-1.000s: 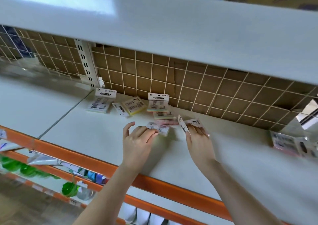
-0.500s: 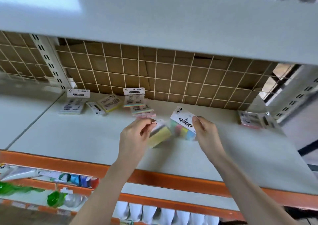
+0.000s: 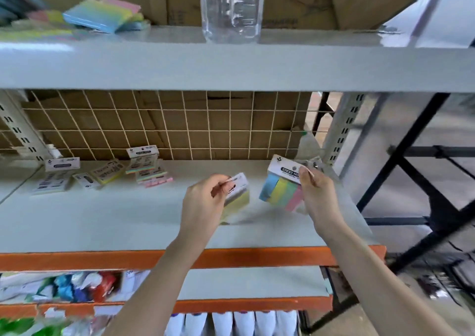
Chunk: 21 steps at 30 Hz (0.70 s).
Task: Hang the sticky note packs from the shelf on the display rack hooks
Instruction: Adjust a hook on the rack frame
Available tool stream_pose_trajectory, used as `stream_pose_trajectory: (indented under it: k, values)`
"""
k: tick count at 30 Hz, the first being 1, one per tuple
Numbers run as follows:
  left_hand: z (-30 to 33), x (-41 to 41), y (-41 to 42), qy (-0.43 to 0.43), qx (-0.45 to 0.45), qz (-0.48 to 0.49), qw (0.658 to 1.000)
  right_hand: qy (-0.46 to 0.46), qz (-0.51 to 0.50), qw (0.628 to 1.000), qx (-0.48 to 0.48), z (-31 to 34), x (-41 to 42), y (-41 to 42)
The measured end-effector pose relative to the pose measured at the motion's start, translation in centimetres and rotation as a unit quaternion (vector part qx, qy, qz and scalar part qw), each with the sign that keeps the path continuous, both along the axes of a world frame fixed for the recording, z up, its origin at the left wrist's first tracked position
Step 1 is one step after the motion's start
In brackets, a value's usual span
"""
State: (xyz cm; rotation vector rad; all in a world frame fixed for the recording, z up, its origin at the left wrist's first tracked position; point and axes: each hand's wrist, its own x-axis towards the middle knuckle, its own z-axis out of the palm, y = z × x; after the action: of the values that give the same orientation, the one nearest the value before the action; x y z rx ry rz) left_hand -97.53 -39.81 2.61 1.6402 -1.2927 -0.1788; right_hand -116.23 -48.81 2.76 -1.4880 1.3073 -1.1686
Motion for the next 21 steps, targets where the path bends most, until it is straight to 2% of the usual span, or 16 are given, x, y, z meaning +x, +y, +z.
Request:
stream_pose_trajectory:
  k: [5,12,17,21]
  values:
    - [1.7,-5.9,-0.3,0.019,0.019,-0.033,0.999,-0.034,-0.01,0.998,-0.05,1.4,-6.3,1.5]
    - [3.3,-15.5,0.5,0.031,0.018,-0.14,0.99,-0.04,-0.006,0.996,-0.081,2.7,-15.7,4.5]
    - [4.6,-22.5,0.8,0.041,0.006,-0.227,0.973,-0.013,-0.021,0.996,-0.081,2.9,-22.5,6.9]
    - [4.9,-27.8,1.0,0.058,0.01,-0.29,0.955,0.045,-0.022,0.996,-0.077,2.8,-27.3,8.8]
